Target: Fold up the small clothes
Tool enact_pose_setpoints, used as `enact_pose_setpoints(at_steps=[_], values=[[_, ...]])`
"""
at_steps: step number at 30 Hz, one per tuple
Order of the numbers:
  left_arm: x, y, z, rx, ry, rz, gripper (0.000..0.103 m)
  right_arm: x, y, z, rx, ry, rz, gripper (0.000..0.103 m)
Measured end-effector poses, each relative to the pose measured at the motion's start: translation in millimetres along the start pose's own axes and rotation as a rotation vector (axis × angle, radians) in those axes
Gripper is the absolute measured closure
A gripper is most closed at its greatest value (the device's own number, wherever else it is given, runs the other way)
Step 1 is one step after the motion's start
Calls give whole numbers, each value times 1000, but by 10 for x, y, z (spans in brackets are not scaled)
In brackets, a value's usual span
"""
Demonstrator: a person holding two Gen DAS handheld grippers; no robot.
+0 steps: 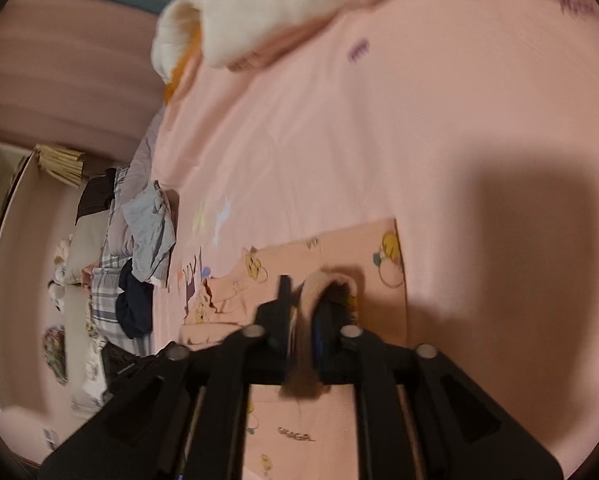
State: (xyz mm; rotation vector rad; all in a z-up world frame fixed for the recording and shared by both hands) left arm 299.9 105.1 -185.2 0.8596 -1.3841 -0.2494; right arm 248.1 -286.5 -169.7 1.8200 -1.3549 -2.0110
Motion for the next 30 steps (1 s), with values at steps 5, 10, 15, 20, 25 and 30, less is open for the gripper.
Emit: enact_pose_setpoints(at_steps=[5, 10, 15, 20, 25, 30], values=[[34, -3, 74, -84, -12, 63, 103, -43, 95, 82, -67, -38, -100, 66], [-79, -78, -104, -58, 183, 150, 103, 10, 61, -70, -49, -234, -262, 66], [-236, -102, -316, 32, 295, 136, 103, 240, 214, -345, 126, -338, -296, 64], [-196, 95, -473, 93, 245, 70, 89, 216, 405, -298, 143, -217, -201, 63], [193, 245, -273, 69, -55, -49, 89, -189, 563, -65, 134, 114, -83, 63], [570, 89, 210, -51, -340, -153, 88, -426, 383, 258, 47, 304, -3, 71]])
Point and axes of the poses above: each gripper's, at about its wrist camera, not at the fingertips, and y roughly against the way its jaws point, x to its right, z to its underside, the point moved 8 cm from there along -y, roughly the way its jaws point, and after that the axes turned 4 degrees about -x, right-handed, at the moved point
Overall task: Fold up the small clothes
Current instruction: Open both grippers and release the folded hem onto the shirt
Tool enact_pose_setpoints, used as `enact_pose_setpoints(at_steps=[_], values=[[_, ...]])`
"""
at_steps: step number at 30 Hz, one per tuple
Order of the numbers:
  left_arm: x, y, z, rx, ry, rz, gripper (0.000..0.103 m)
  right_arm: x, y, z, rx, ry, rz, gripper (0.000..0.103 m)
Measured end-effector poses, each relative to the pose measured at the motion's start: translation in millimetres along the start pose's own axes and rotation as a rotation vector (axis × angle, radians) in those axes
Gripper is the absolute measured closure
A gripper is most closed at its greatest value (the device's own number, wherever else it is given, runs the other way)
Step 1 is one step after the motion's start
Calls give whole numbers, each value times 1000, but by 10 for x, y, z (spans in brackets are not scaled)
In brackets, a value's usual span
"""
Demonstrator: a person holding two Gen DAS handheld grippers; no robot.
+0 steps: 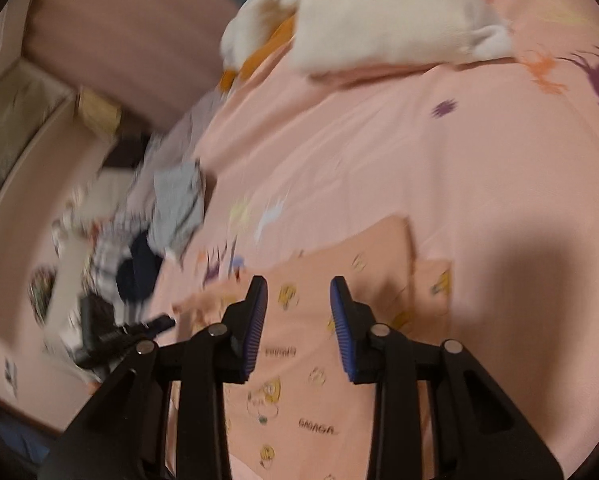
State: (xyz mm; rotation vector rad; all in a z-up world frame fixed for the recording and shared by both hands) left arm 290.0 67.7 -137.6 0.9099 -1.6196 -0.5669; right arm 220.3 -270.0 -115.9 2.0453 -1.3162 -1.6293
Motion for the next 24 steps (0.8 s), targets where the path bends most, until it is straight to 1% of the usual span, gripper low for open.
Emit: enact_pose_setpoints(at_steps=[2, 5, 6, 7, 8, 9, 10, 11, 13, 14, 15, 16, 17, 19, 21, 24], values=[[138, -109, 56, -32, -61, 4, 88, -40, -144, 69, -40, 23, 8, 71], [110, -409, 20, -95, -64, -58, 89, -40, -344, 133, -90, 32, 40, 71], [33, -526, -38, -100, -50, -102, 89, -10, -390, 167, -103, 29, 55, 71], [-36, -584, -86, -92, -33, -132, 89, -15, -464, 143, -108, 26, 62, 71], [-91, -631, -169, -78, -10, -140, 89, -2, -474, 143, -108, 24, 64, 70], [-157, -648, -242, -59, 19, -141, 89, -5, -476, 139, -104, 23, 66, 70], [-241, -636, -345, -22, 76, -127, 89, -4, -472, 124, -97, 23, 73, 69], [-288, -618, -408, 1, 109, -117, 89, 4, -455, 125, -93, 24, 76, 69], [-388, -543, -519, 51, 158, -128, 89, -3, -421, 128, -85, 28, 84, 69], [-408, -496, -532, 54, 157, -124, 89, 6, -398, 128, -82, 34, 92, 69], [-403, -471, -516, 54, 147, -116, 89, -6, -395, 128, -78, 42, 101, 69], [-390, -425, -454, 49, 116, -116, 89, -14, -376, 136, -74, 55, 108, 69], [-363, -380, -380, 44, 90, -118, 89, -22, -358, 144, -70, 66, 113, 69], [-338, -253, -205, 30, 29, -97, 88, -35, -286, 185, -56, 91, 128, 69], [-352, -166, -80, 24, 7, -72, 88, -27, -208, 241, -43, 108, 142, 68], [-390, -47, 198, 7, 7, -26, 88, 16, -102, 331, -32, 115, 174, 65]])
Point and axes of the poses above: each gripper's, at about its wrist camera, not at the fingertips, and y roughly against the way its jaws point, x to its right, z to its underside, the point moved 8 cm from there along -y, roughly the way its jaws point, and after that the axes turned 4 degrees about -x, right-handed, at the moved point
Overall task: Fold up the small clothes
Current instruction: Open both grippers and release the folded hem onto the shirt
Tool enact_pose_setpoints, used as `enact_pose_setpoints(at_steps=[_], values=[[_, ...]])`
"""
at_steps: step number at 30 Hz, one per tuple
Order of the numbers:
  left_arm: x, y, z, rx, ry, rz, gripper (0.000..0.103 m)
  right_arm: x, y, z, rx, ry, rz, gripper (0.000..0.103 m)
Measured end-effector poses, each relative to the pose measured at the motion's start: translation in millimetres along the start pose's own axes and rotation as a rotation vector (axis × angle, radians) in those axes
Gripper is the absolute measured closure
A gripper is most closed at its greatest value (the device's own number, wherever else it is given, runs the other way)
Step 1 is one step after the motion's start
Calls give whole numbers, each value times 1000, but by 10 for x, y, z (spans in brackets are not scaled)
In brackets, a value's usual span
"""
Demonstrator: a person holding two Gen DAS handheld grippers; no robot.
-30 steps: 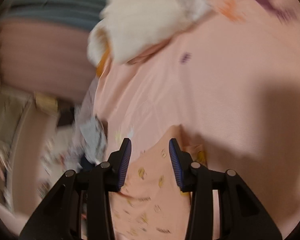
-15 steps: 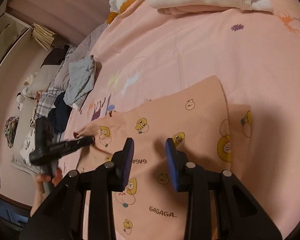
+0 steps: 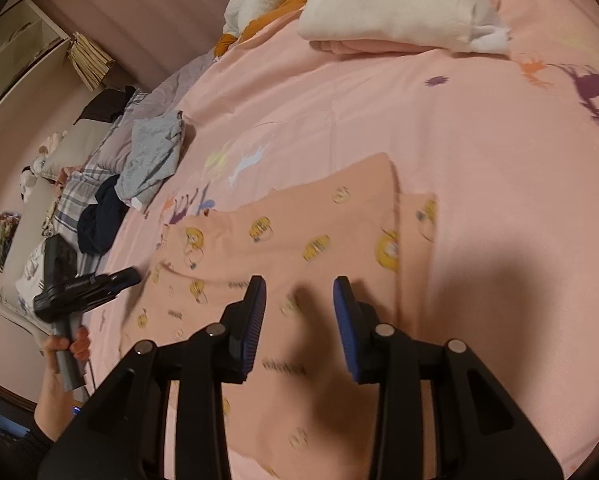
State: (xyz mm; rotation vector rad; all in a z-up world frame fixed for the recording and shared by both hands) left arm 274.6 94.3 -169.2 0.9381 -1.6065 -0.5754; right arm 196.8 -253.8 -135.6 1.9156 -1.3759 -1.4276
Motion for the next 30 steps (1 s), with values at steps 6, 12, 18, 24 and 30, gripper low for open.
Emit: enact_pose_setpoints(at_steps=[6, 12, 18, 24, 30], values=[[-126, 137, 358, -7, 41, 41, 74, 122, 196, 244, -3, -34, 16, 59], [-129, 189, 606, -26, 52, 91, 74, 228, 301, 519, -22, -83, 11, 57], [-91, 135, 771, -47, 10, 53, 92, 216, 204, 789, -92, -75, 7, 71], [-174, 220, 814, -54, 22, 49, 101, 163, 162, 855, -101, -45, 13, 98], [-271, 342, 871, -72, 16, 21, 101, 251, 353, 865, -90, -68, 21, 99]])
Point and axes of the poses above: each gripper's, at about its wrist camera, not at the fingertips, and y roughly against the way its jaws point, x to its right, z to its underside, the point moved 8 cm from there along -y, roughly the way its jaws point, and after that the axes turned 4 degrees about -x, right-handed, at the moved point
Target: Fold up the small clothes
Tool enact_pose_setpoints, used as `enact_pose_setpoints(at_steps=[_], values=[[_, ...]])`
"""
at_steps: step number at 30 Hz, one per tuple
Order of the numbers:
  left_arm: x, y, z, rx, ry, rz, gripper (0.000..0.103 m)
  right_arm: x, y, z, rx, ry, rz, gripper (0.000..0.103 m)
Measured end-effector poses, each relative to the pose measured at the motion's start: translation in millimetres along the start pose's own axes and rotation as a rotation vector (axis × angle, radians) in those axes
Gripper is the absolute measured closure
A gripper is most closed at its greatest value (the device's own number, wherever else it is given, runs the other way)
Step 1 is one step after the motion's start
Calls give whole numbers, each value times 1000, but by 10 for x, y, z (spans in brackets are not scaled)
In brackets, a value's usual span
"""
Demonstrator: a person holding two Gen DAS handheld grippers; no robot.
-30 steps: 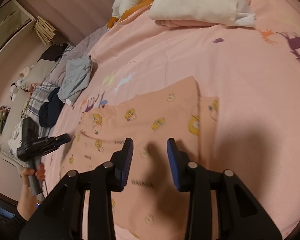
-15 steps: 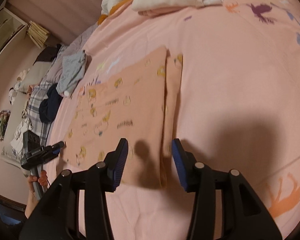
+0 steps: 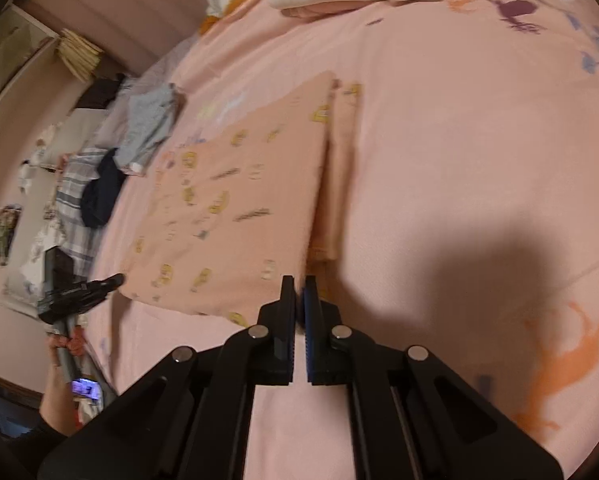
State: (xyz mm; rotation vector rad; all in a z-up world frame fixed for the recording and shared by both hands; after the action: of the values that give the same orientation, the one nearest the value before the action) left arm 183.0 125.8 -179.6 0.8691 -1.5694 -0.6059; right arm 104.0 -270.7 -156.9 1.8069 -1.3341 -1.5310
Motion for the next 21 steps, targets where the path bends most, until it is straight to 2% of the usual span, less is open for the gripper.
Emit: enact_pose_setpoints(at_steps=[2, 4, 5, 6, 8, 9, 11, 13, 18, 21], values=[[-102, -52, 48, -30, 2, -37, 101, 124, -64, 55, -34, -11, 41, 99], [-115, -107, 88, -45, 4, -37, 101, 184, -127, 113, -65, -9, 70, 99], [-95, -101, 87, -38, 2, -32, 101, 182, -113, 107, -57, -10, 68, 95], [-56, -86, 86, -32, 3, -15, 101, 174, -75, 84, -39, -9, 75, 95], [-16, -29, 80, -19, -5, -28, 101, 124, -4, 24, -10, -7, 78, 94], [-1, 5, 70, -12, -16, -45, 101, 74, 43, -18, 7, 3, 74, 93], [46, 103, 48, 17, -50, -89, 101, -25, 90, -91, 28, 33, 85, 81], [91, 166, 15, 51, -65, -122, 101, -168, 119, -155, 51, 76, 79, 77], [399, 125, -76, 109, -116, -103, 101, -663, -125, -194, 28, 197, 4, 77], [637, -59, -87, 101, -179, -113, 101, -915, -387, -160, -7, 264, 20, 78]])
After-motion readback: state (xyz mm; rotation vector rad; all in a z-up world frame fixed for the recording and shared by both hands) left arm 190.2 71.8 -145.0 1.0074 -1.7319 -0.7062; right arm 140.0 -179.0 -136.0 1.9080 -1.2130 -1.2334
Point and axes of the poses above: each gripper's, at about its wrist camera, not at the fingertips, and y roughly against the way its jaws point, x to its right, z to its underside, the point moved 8 cm from there along -y, roughly the way its jaws point, and after that the axes turned 4 degrees about -x, right-handed, at the moved point
